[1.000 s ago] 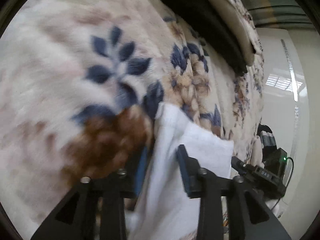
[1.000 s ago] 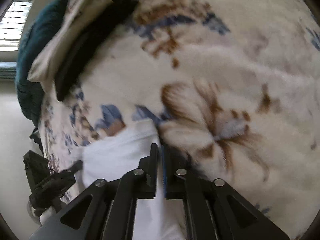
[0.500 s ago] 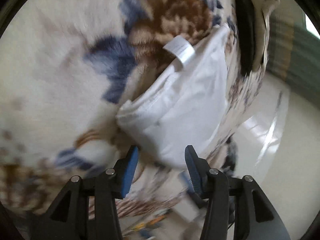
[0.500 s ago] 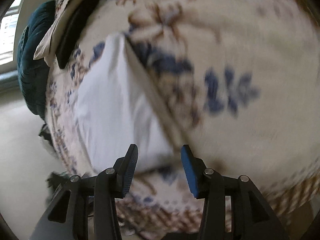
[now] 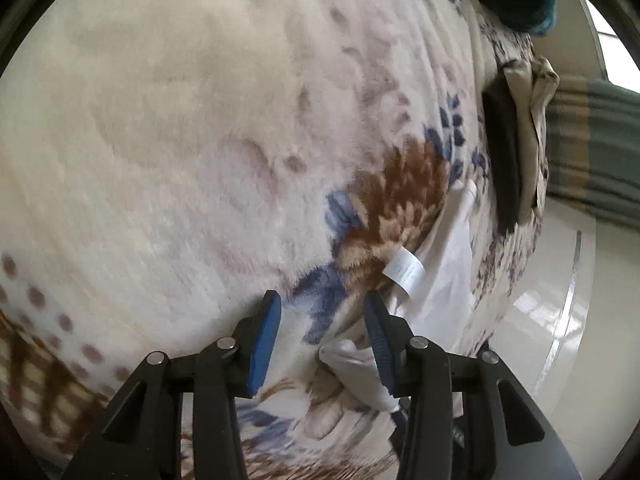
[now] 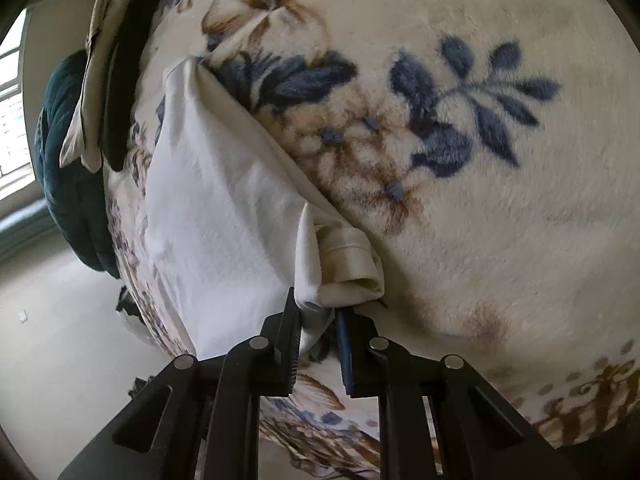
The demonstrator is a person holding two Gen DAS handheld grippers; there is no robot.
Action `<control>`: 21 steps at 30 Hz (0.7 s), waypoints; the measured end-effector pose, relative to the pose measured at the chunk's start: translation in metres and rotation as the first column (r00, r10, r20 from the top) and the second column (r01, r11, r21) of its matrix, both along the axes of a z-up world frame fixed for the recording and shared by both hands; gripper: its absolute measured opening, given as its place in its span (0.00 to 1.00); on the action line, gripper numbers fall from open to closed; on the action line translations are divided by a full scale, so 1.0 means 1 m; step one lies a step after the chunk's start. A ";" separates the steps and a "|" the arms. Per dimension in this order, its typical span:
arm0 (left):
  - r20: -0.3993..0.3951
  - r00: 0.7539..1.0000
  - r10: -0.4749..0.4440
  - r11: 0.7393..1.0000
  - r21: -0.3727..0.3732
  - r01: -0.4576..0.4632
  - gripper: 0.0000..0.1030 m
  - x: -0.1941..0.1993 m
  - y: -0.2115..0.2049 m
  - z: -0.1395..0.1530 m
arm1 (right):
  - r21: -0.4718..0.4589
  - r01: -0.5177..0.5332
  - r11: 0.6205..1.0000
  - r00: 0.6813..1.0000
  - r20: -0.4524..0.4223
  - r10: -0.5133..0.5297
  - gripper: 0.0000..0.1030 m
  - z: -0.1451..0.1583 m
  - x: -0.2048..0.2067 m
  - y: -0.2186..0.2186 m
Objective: Fold small clothes
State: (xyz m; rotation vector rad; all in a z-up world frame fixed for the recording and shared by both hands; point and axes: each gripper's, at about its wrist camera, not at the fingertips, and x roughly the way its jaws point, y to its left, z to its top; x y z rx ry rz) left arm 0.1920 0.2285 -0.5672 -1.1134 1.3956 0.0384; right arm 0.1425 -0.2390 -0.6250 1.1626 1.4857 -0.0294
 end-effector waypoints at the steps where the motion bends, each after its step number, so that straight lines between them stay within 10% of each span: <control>1: -0.007 1.000 -0.019 1.000 -0.010 0.019 0.41 0.001 -0.002 0.003 | -0.008 -0.015 1.000 1.000 0.002 0.015 0.17 0.003 0.003 0.001; 9: -0.019 0.997 -0.080 0.982 -0.171 0.075 0.44 0.002 -0.074 -0.012 | -0.159 -0.171 0.972 0.982 0.049 0.181 0.40 0.044 0.020 0.006; 11: -0.031 0.999 -0.011 0.991 -0.135 0.006 0.14 -0.001 -0.072 -0.017 | -0.166 -0.189 0.968 0.980 0.038 0.198 0.40 0.040 0.023 0.005; 21: -0.080 0.996 0.042 0.997 0.062 -0.037 0.13 -0.012 -0.003 -0.009 | -0.265 -0.215 0.940 0.976 -0.033 0.214 0.24 0.022 0.027 -0.004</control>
